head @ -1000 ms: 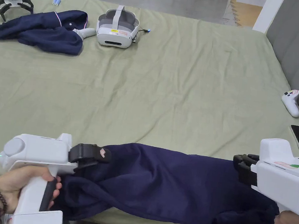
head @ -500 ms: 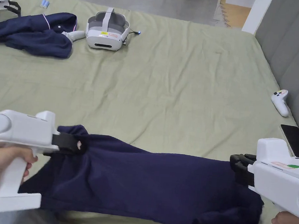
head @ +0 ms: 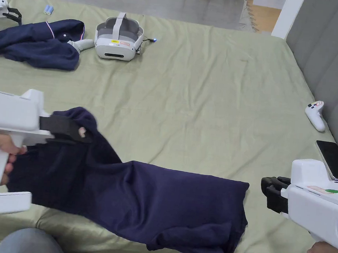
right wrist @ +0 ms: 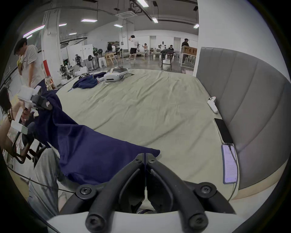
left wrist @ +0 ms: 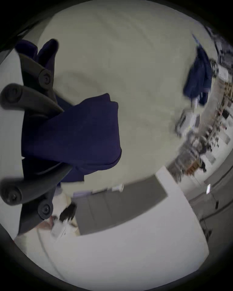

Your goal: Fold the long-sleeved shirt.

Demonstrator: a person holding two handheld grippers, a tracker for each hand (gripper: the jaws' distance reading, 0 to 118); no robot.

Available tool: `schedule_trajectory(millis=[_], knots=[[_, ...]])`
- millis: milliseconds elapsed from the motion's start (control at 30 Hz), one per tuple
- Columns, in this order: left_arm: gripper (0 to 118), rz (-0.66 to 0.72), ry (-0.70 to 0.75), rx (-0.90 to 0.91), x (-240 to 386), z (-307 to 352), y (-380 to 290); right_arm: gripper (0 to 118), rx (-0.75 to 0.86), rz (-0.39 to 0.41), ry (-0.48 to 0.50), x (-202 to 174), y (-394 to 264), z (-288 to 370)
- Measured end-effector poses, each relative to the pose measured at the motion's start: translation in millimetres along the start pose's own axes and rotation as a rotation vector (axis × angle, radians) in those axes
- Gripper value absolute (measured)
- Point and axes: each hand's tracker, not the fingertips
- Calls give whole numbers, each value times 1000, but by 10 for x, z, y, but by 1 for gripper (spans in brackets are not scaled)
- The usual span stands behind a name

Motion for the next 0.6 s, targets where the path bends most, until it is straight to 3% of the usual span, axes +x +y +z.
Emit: schedule_trajectory(millis=[133, 300, 333, 367, 433, 467, 600], knots=[[18, -19, -160, -64, 865, -665, -248, 0, 6, -7, -7, 21, -15, 40], [20, -9, -71, -231, 1212, -2006, -545, 0, 21, -39, -38, 148, -95, 174], [25, 14, -37, -240, 1190, -2255, -624, 0, 25, -55, -46, 159, -117, 241], [43, 27, -27, -245, 1452, -2385, -878, 0, 31, -68, -50, 186, -141, 285], [84, 18, -63, -258, 1399, -2651, -945, 0, 33, -81, -56, 230, -186, 354], [96, 19, -126, -266, 1408, -2664, -930, 0, 32, -84, -59, 233, -207, 410], [99, 38, -202, -220, 1681, -2250, -663, 0, 26, -87, -71, 291, -276, 502]])
